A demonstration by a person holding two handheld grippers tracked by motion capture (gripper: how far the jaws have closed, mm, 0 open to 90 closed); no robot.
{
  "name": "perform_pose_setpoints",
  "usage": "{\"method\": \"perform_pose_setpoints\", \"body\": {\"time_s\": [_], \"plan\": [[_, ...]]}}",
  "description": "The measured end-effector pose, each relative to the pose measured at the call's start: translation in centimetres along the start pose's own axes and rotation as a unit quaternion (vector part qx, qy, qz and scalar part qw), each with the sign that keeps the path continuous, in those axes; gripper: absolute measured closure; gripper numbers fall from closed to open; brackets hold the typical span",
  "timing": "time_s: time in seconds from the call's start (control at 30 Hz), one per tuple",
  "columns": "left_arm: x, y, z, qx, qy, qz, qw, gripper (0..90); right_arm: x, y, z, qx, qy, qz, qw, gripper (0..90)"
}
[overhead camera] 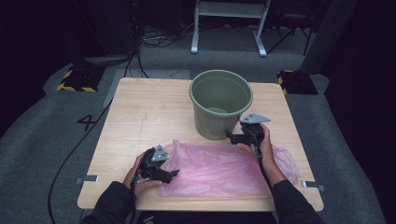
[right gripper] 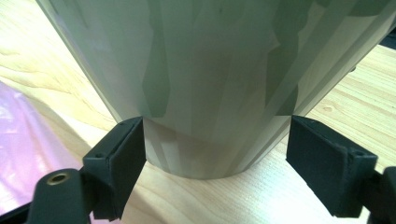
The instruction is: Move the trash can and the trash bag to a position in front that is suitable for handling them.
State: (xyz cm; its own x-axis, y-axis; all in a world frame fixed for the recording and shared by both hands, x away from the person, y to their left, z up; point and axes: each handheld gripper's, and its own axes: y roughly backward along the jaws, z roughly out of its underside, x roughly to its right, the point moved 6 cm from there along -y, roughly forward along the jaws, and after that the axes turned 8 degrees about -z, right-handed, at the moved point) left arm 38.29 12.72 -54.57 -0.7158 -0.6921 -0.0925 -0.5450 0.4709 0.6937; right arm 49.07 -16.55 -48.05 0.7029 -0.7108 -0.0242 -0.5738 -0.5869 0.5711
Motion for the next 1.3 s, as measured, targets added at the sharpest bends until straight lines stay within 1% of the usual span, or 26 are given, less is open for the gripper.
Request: {"method": "perform_pose_setpoints", "body": {"time_s": [0.07, 0.1, 0.23, 0.33, 0.4, 0.43, 0.47, 0.57, 0.6, 0.77, 0.9, 0.97, 1.0, 1.03, 1.1, 1.13, 1.17, 1.2, 1.27, 1.3], "plan": [[0.0, 0.0, 0.0, 0.000, 0.000, 0.000, 1.0000, 15.6, 0.1, -0.2, -0.1, -0.001, -0.002, 0.000, 1.0000, 21.2], [0.0, 0.0, 0.0, 0.000, 0.000, 0.000, 1.0000, 15.6, 0.2, -0.5, -0.3, 0.004, -0.002, 0.002, 1.0000, 23.8], [0.0, 0.0, 0.0, 0.000, 0.000, 0.000, 1.0000, 15.6, 0.4, -1.2, -0.2, -0.003, -0.003, 0.002, 1.0000, 23.0], [0.0, 0.0, 0.0, 0.000, 0.000, 0.000, 1.0000, 15.6, 0.8, -1.4, -0.3, -0.001, -0.013, 0.000, 0.9999, 22.8], [0.0, 0.0, 0.0, 0.000, 0.000, 0.000, 1.0000, 15.5, 0.8, -1.5, -0.4, 0.000, -0.015, 0.002, 0.9999, 22.9], [0.0, 0.0, 0.0, 0.000, 0.000, 0.000, 1.0000, 15.5, 0.7, -1.4, -1.0, 0.012, -0.014, -0.002, 0.9998, 22.3], [0.0, 0.0, 0.0, 0.000, 0.000, 0.000, 1.0000, 15.5, 0.7, -1.4, -1.0, 0.012, -0.014, -0.002, 0.9998, 22.3], [0.0, 0.0, 0.0, 0.000, 0.000, 0.000, 1.0000, 15.3, 0.8, -1.6, -1.4, 0.007, -0.007, 0.004, 0.9999, 22.5], [0.0, 0.0, 0.0, 0.000, 0.000, 0.000, 1.0000, 15.3, 0.7, -1.9, -1.4, 0.004, -0.011, 0.005, 0.9999, 22.6], [0.0, 0.0, 0.0, 0.000, 0.000, 0.000, 1.0000, 15.3, 0.6, -2.4, -1.4, 0.003, -0.014, 0.005, 0.9999, 23.0], [0.0, 0.0, 0.0, 0.000, 0.000, 0.000, 1.0000, 15.3, 0.6, -2.7, -1.4, -0.004, -0.009, 0.008, 0.9999, 23.2], [0.0, 0.0, 0.0, 0.000, 0.000, 0.000, 1.0000, 15.3, 0.6, -2.5, -1.4, 0.000, -0.015, 0.004, 0.9999, 25.0], [0.0, 0.0, 0.0, 0.000, 0.000, 0.000, 1.0000, 15.3, 0.5, -2.3, -1.4, 0.001, -0.014, -0.001, 0.9999, 24.9], [0.0, 0.0, 0.0, 0.000, 0.000, 0.000, 1.0000, 15.3, 0.2, -1.8, -1.4, 0.003, -0.006, -0.002, 1.0000, 24.8], [0.0, 0.0, 0.0, 0.000, 0.000, 0.000, 1.0000, 15.3, 0.1, -1.5, -1.4, 0.004, -0.006, -0.005, 1.0000, 24.8], [0.0, 0.0, 0.0, 0.000, 0.000, 0.000, 1.0000, 15.3, -0.2, -1.0, -1.3, 0.007, -0.005, -0.015, 0.9998, 24.9], [0.0, 0.0, 0.0, 0.000, 0.000, 0.000, 1.0000, 15.3, -0.4, -0.6, -1.3, 0.008, 0.000, -0.015, 0.9999, 24.9], [0.0, 0.0, 0.0, 0.000, 0.000, -0.001, 1.0000, 15.3, -1.1, 0.6, -1.0, 0.013, 0.008, -0.027, 0.9995, 25.1], [0.0, 0.0, 0.0, 0.000, 0.001, -0.001, 1.0000, 15.3, -1.6, 1.5, -0.8, 0.014, 0.015, -0.034, 0.9992, 25.1], [0.0, 0.0, 0.0, 0.000, 0.001, -0.001, 1.0000, 15.3, -1.6, 1.5, -0.8, 0.014, 0.015, -0.034, 0.9992, 25.1]]}}
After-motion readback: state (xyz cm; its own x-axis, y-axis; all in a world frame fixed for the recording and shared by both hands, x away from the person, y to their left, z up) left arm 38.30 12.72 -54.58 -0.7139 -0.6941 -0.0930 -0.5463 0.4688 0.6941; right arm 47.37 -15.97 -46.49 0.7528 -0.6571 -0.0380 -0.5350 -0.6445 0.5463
